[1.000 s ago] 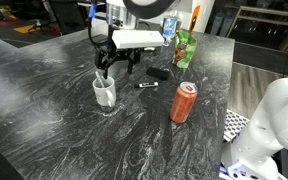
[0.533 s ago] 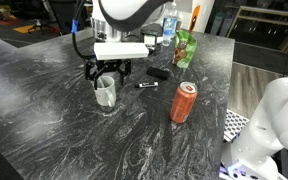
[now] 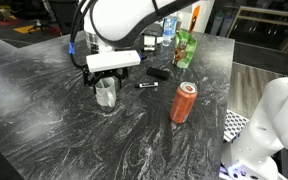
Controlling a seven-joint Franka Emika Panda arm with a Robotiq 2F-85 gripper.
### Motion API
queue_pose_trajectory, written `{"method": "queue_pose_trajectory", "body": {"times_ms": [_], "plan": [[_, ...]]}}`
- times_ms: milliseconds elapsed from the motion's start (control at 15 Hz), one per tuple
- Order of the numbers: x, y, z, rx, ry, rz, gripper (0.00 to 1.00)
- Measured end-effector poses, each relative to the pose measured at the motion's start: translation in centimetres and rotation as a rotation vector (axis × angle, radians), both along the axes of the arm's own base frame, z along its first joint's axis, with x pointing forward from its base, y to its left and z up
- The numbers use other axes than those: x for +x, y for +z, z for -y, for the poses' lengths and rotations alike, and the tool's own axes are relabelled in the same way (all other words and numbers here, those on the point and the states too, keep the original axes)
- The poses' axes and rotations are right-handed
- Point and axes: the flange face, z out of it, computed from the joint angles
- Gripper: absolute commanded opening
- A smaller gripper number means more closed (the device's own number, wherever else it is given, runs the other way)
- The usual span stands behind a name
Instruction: Move the white mug to the right
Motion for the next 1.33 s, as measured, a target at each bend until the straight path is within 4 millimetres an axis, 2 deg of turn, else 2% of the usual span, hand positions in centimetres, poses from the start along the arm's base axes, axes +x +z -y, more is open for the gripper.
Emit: {"method": "queue_pose_trajectory", "body": {"times_ms": [533,600,667,1333], "plan": [[0.6,-0.9,-0.8,-0.008,0.007,-0.01,1.0],[0.6,-1.1,-0.9,-0.008,0.009,-0.013,0.84],[0.6,-1.2,-1.0,-0.008,0.01,-0.016,0.74],[0.8,-2.1,-1.1,-0.011,0.01,-0.034,0.0]]}}
